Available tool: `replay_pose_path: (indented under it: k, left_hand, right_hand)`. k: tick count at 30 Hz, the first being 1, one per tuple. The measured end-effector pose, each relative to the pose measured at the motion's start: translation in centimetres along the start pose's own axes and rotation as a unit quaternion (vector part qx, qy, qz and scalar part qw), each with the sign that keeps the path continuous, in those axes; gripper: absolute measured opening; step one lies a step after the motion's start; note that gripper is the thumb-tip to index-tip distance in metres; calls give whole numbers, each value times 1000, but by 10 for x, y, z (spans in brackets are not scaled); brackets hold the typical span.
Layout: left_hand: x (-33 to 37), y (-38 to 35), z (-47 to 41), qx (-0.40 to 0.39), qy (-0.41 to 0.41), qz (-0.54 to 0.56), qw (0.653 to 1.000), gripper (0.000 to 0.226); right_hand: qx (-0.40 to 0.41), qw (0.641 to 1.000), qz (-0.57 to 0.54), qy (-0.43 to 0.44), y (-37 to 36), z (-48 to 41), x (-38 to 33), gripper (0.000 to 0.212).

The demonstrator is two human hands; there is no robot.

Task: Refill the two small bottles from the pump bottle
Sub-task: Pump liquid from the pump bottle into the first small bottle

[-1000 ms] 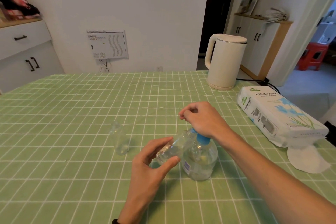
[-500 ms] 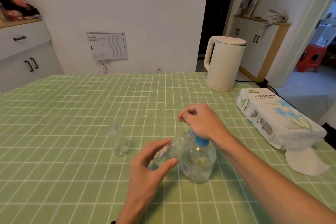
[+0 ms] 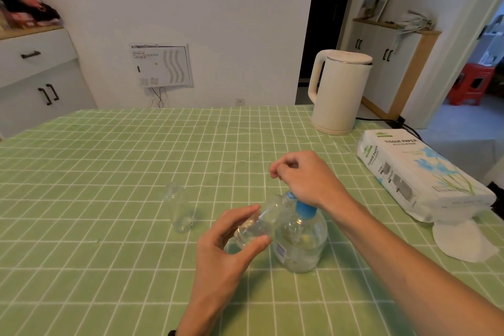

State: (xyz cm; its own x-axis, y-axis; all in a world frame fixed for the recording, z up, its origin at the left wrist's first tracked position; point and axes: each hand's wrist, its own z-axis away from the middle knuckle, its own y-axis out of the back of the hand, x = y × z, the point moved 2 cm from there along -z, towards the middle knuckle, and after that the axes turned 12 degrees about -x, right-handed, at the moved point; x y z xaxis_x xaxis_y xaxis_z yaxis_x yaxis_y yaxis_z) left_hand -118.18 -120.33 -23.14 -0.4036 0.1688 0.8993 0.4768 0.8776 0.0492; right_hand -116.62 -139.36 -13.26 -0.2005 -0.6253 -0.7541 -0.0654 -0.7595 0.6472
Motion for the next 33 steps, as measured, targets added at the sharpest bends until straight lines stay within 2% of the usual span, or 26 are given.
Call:
replay_pose_path:
  k: [13, 22, 30, 33]
  left_hand:
    - [-1, -1, 1, 5, 5, 13, 1000, 49]
    - [-2, 0, 1, -2, 4, -4, 1000, 48]
    - [0, -1, 2, -1, 6, 5, 1000, 49]
    - [0, -1, 1, 3, 6, 7, 1000, 49]
  right_hand:
    - [4, 1000, 8, 20, 5, 2, -7, 23]
    - [-25, 999, -41, 1, -2, -3, 4, 29]
    - [-21, 999, -24, -3, 2, 1, -2, 23]
    - [-2, 1000, -2, 9, 4, 0, -5, 28]
